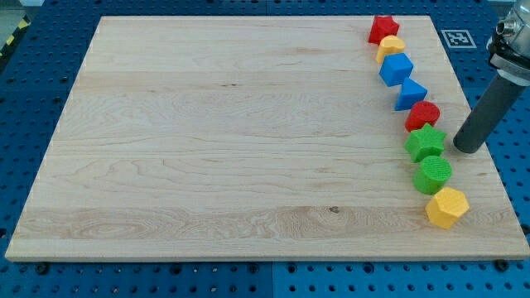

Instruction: Nudge the red circle left a bit

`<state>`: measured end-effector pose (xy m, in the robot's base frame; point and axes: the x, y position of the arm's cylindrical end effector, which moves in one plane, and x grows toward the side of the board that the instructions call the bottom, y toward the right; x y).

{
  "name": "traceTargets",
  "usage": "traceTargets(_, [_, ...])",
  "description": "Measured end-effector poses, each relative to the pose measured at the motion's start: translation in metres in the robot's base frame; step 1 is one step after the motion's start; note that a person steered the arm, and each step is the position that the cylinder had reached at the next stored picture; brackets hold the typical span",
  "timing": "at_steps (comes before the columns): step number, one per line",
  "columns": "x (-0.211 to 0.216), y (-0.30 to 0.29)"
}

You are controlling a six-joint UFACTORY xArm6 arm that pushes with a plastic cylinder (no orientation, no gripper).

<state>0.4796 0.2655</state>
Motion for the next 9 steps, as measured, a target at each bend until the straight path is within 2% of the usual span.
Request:
traceTargets(6, [-0.042, 0.000])
traceTargets(9, [-0.042, -0.028])
